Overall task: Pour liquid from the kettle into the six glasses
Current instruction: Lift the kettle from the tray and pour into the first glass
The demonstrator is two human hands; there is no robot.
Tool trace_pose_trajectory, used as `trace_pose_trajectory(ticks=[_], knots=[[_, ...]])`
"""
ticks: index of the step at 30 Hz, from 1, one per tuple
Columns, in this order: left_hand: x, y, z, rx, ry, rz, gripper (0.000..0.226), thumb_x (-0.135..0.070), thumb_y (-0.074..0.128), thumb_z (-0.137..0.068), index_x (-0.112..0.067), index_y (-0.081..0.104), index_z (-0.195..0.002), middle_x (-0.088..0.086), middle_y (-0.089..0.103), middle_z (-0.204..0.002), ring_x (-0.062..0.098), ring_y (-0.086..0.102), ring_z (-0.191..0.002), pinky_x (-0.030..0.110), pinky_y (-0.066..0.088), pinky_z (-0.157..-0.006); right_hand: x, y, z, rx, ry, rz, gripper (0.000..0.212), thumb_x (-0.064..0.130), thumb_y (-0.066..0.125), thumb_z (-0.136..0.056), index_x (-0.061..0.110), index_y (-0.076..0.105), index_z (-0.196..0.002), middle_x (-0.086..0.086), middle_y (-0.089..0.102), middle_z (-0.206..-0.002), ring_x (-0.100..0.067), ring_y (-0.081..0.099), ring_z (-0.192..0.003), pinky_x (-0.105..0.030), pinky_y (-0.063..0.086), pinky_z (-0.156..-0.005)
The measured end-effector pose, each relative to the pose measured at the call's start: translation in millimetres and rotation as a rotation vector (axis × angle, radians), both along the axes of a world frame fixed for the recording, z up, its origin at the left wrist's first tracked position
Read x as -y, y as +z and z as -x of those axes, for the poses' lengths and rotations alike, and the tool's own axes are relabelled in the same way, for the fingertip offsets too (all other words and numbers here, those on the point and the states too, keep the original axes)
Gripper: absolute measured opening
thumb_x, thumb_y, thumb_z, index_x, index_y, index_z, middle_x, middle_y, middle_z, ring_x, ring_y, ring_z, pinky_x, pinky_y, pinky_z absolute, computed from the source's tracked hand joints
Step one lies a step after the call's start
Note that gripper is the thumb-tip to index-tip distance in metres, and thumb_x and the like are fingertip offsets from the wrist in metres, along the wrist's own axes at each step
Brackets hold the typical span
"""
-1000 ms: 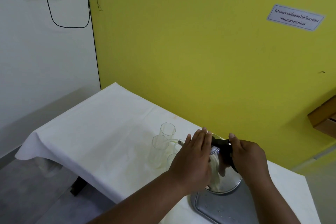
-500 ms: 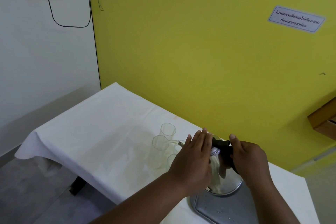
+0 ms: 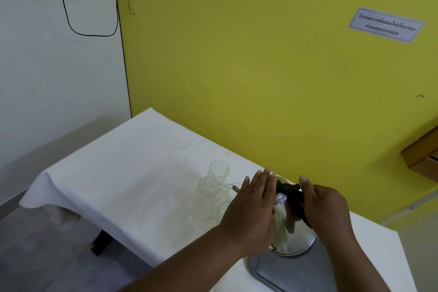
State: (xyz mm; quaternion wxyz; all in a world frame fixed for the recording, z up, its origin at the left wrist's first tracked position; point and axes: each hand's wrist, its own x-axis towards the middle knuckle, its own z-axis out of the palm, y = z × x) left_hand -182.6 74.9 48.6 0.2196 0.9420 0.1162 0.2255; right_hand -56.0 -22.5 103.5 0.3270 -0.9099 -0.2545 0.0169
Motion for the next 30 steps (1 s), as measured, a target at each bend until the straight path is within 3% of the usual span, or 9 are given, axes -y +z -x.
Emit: trace_pose_trajectory(ticks=[6,9,11,19,23,27,30], knots=[[-1.2,-2.3,0.7,0.000,0.004,-0.006,0.074,-0.028,0.021,-0.081,0.001,0.014,-0.149,0.020,0.012,-0.158,0.031,0.008,-0.146,0.047,0.006,-0.117,-2.0,-1.5,1.4,-0.023,-0.005,-0.009,0.060,0.039,0.046,-0.095,0.007,0.042,-0.045,-0.014,0.050,-0.047,-0.031,0.044,-0.051,-0.036,0.034,-0.055],[-1.1,-3.3,1.2,0.001,0.001,-0.010,0.071,-0.017,0.038,-0.085,0.000,0.013,-0.149,0.020,0.011,-0.158,0.031,0.007,-0.146,0.047,0.005,-0.117,-2.1,-2.7,2.1,-0.023,0.002,-0.010,0.060,0.038,0.044,-0.096,0.008,0.039,-0.045,-0.013,0.047,-0.045,-0.027,0.042,-0.048,-0.035,0.032,-0.053],[-1.2,-2.6,2.0,0.000,-0.003,-0.009,0.075,-0.012,0.048,-0.085,0.000,0.012,-0.150,0.019,0.009,-0.159,0.031,0.005,-0.146,0.046,0.004,-0.117,-2.3,-5.1,2.1,-0.030,-0.001,-0.018,0.060,0.039,0.044,-0.096,0.006,0.041,-0.045,-0.014,0.049,-0.046,-0.028,0.042,-0.049,-0.036,0.034,-0.054],[-4.3,-9.2,0.7,-0.040,-0.024,-0.026,0.076,-0.011,0.052,-0.084,0.002,0.015,-0.149,0.021,0.009,-0.158,0.035,0.005,-0.145,0.052,0.006,-0.116,-2.5,-33.7,1.4,-0.134,-0.073,-0.093,0.059,0.039,0.045,-0.095,-0.001,0.059,-0.054,-0.018,0.062,-0.057,-0.036,0.056,-0.062,-0.041,0.045,-0.065],[-7.1,-13.4,-1.8,-0.045,-0.025,-0.042,0.076,-0.010,0.054,-0.082,0.003,0.019,-0.148,0.022,0.013,-0.157,0.037,0.008,-0.145,0.055,0.009,-0.115,-5.7,-49.5,4.9,-0.225,-0.127,-0.157,0.054,0.036,0.045,-0.096,0.007,0.062,-0.053,-0.012,0.063,-0.060,-0.037,0.059,-0.070,-0.040,0.042,-0.066],[-10.6,-13.0,-6.8,-0.026,-0.011,-0.066,0.071,-0.011,0.049,-0.081,0.002,0.023,-0.146,0.021,0.017,-0.157,0.037,0.010,-0.144,0.055,0.013,-0.114,-10.1,-54.7,8.3,-0.275,-0.155,-0.247,0.052,0.033,0.044,-0.096,-0.001,0.064,-0.064,-0.016,0.064,-0.060,-0.037,0.059,-0.070,-0.039,0.041,-0.065],[-16.6,-6.9,-13.8,0.038,0.015,-0.083,0.066,-0.016,0.028,-0.081,0.001,0.027,-0.145,0.021,0.023,-0.155,0.037,0.014,-0.144,0.054,0.014,-0.115,-15.5,-54.8,5.1,-0.322,-0.204,-0.332,0.055,0.041,0.046,-0.093,0.001,0.067,-0.064,-0.015,0.063,-0.058,-0.034,0.056,-0.062,-0.037,0.039,-0.063]])
